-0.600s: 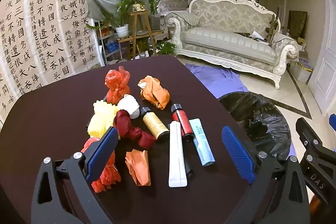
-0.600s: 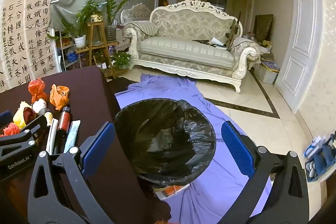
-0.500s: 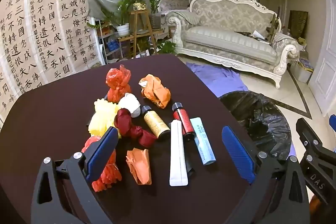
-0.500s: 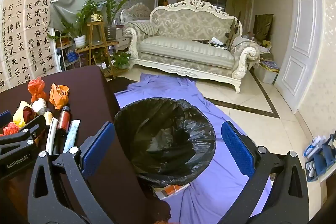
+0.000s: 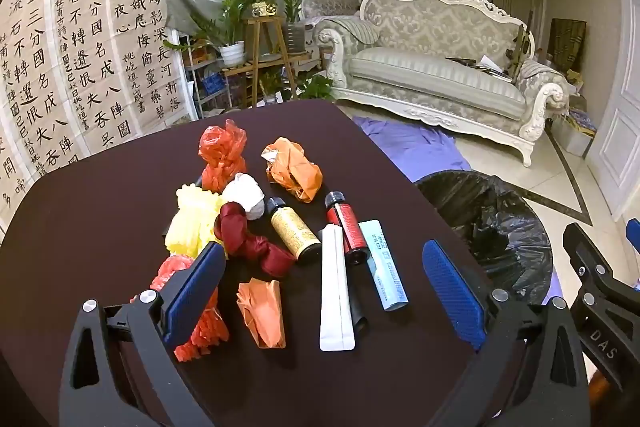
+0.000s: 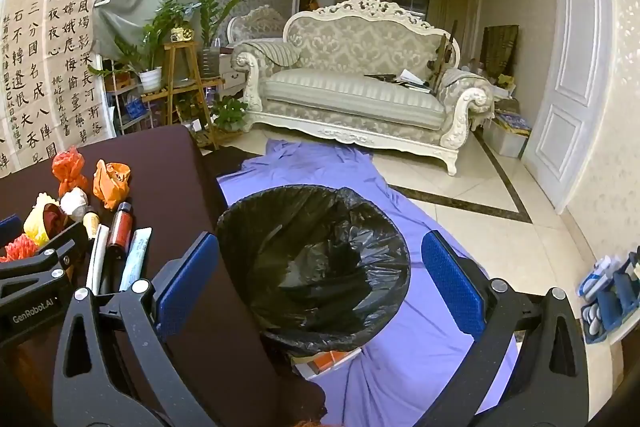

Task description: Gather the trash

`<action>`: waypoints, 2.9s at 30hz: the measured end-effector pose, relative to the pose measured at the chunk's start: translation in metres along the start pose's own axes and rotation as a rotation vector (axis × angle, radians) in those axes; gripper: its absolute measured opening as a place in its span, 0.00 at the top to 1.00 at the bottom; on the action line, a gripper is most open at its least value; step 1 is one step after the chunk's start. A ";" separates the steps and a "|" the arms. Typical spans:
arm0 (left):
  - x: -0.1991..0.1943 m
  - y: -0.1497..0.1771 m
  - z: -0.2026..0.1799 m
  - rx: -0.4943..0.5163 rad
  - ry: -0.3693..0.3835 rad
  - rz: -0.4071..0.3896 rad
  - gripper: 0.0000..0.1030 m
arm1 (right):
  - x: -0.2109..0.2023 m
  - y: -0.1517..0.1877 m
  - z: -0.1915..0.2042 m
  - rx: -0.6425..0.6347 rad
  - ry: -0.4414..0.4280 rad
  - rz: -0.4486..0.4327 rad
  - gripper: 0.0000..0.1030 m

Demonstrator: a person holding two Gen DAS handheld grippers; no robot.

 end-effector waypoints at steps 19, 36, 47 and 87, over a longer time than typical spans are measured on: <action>0.010 0.010 -0.007 -0.002 0.003 0.019 0.07 | -0.005 -0.003 -0.003 0.012 0.008 0.005 0.04; 0.012 0.010 -0.009 -0.005 0.005 0.025 0.07 | -0.004 -0.002 -0.004 0.012 0.008 0.008 0.04; 0.015 0.012 -0.012 -0.002 0.008 0.027 0.07 | -0.004 -0.003 -0.005 0.012 0.008 0.009 0.04; 0.021 0.020 -0.020 0.000 0.009 0.041 0.07 | -0.004 0.001 -0.007 0.019 -0.011 0.029 0.04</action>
Point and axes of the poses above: each gripper's, at about its wrist camera, not at the fingertips, and x roughly the way its jaws point, z to its left, y to its underside, the point moved 8 cm from there along x, roughly the way its jaws point, and after that the axes turned 1 degree about -z, right-handed, at the moved point
